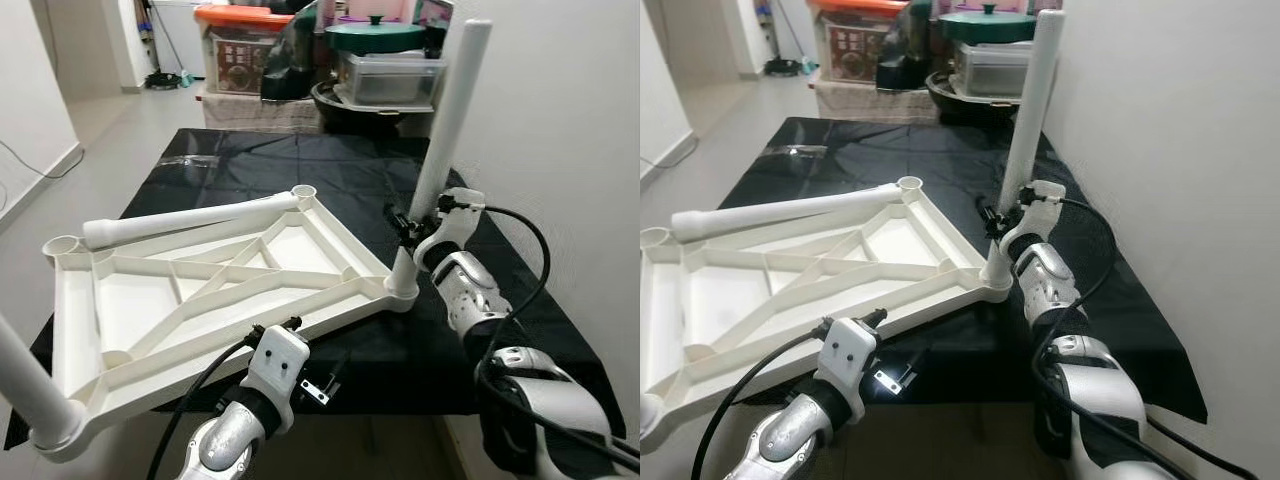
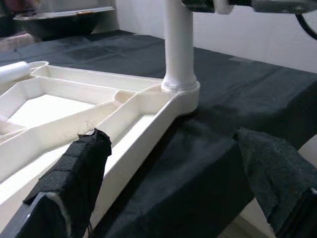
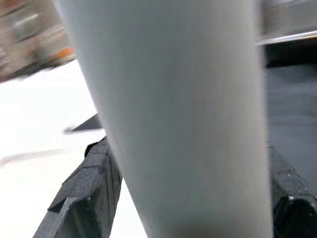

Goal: Building children table

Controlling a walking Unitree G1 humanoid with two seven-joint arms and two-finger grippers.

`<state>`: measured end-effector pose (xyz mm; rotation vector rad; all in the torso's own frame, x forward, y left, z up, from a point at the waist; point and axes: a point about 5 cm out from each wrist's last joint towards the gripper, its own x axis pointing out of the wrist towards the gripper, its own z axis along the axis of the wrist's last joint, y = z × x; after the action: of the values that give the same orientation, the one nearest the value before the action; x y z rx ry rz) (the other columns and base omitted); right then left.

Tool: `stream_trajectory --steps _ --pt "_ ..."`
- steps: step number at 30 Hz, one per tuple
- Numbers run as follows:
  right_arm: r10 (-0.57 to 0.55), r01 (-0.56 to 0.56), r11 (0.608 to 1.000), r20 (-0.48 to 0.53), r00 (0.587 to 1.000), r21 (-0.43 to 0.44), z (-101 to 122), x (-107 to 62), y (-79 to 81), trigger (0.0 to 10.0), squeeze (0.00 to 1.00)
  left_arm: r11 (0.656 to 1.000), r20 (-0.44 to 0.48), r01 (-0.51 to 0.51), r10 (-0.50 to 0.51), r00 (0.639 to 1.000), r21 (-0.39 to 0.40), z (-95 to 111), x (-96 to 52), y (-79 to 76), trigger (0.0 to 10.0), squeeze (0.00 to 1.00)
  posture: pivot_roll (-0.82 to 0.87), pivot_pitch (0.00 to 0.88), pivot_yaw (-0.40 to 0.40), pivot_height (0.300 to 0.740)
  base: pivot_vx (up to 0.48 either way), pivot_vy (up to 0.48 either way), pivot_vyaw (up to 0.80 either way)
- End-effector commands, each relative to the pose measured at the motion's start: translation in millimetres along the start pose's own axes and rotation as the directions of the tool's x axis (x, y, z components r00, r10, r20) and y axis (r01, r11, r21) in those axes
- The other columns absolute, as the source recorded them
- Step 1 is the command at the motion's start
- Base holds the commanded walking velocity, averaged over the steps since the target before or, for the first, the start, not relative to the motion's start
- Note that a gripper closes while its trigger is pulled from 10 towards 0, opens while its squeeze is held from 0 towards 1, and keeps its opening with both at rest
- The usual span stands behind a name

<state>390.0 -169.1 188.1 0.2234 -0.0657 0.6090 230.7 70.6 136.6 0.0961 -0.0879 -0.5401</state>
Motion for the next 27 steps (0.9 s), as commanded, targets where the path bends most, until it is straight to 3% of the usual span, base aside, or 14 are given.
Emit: stream_trajectory --steps 1,9,11,17,18,19,21,22,24,25,26,27 --pt "0.341 -0.342 0.94 -0.119 0.933 0.008 -20.3 1.1 32.1 10.0 0.0 1.0 -0.011 0.006 -0.006 1.0 0.002 -2.1 0.2 -0.1 10.0 0.0 0.08 0.0 -0.073 0.74 0.0 0.0 0.0" --pt "0.527 -0.524 0.85 -0.13 0.84 0.054 -24.5 -1.1 49.5 10.0 0.0 1.0 -0.012 0.005 -0.005 1.0 0.004 -2.6 0.4 0.1 10.0 0.0 0.08 0.0 -0.076 0.74 0.0 0.0 0.0" --pt "0.579 -0.575 0.815 -0.116 0.807 0.069 -23.2 0.4 54.9 0.0 0.0 1.0 -0.012 0.004 -0.004 1.0 0.003 -2.9 0.3 -0.1 10.0 0.0 0.08 0.0 -0.076 0.74 0.0 0.0 0.0" --pt "0.55 -0.549 0.834 -0.124 0.826 0.045 -24.4 4.7 55.2 0.0 0.0 1.0 -0.013 0.003 -0.003 1.0 0.003 -3.1 0.2 -0.4 10.0 0.0 0.09 0.0 -0.08 0.74 0.0 0.0 0.0" --pt "0.403 -0.409 0.913 -0.149 0.903 -0.004 -27.5 11.6 48.2 0.0 0.0 1.0 -0.013 0.001 -0.001 1.0 0.002 -3.4 0.1 -0.5 10.0 0.0 0.09 0.0 -0.082 0.74 0.0 0.0 0.0" --pt "0.403 -0.409 0.913 -0.149 0.903 -0.004 -27.5 11.6 48.2 0.0 0.0 1.0 -0.013 0.001 -0.001 1.0 0.002 -3.4 0.1 -0.5 10.0 0.0 0.09 0.0 -0.082 0.74 0.0 0.0 0.0" --pt "0.271 -0.279 0.96 -0.158 0.95 -0.028 -28.1 15.0 40.3 0.0 0.0 1.0 -0.014 0.0 0.0 1.0 0.001 -3.7 0.0 -0.6 10.0 0.0 0.08 0.0 -0.078 0.74 0.0 0.0 0.0" --pt "0.271 -0.279 0.96 -0.158 0.95 -0.028 -28.1 15.0 40.3 0.0 0.0 1.0 -0.014 0.0 0.0 1.0 0.001 -3.7 0.0 -0.6 10.0 0.0 0.08 0.0 -0.078 0.74 0.0 0.0 0.0" --pt "0.065 -0.071 0.997 -0.158 0.985 -0.034 -26.4 17.2 25.9 0.0 0.0 1.0 -0.014 0.0 0.0 1.0 0.0 -4.0 -0.4 -0.7 10.0 0.0 0.08 0.0 -0.078 0.74 0.0 0.0 0.0" --pt "0.065 -0.071 0.997 -0.158 0.985 -0.034 -26.4 17.2 25.9 0.0 0.0 1.0 -0.014 0.0 0.0 1.0 0.0 -4.0 -0.4 -0.7 10.0 0.0 0.08 0.0 -0.078 0.74 0.0 0.0 0.0" --pt "-0.088 0.082 0.996 -0.162 0.983 -0.043 -25.7 16.3 15.0 0.0 0.0 1.0 -0.015 0.0 0.0 1.0 -0.001 -4.3 -0.6 -0.9 10.0 0.0 0.08 0.0 -0.074 0.74 0.0 0.0 0.0" --pt "-0.088 0.082 0.996 -0.162 0.983 -0.043 -25.7 16.3 15.0 0.0 0.0 1.0 -0.015 0.0 0.0 1.0 -0.001 -4.3 -0.6 -0.9 10.0 0.0 0.08 0.0 -0.074 0.74 0.0 0.0 0.0"
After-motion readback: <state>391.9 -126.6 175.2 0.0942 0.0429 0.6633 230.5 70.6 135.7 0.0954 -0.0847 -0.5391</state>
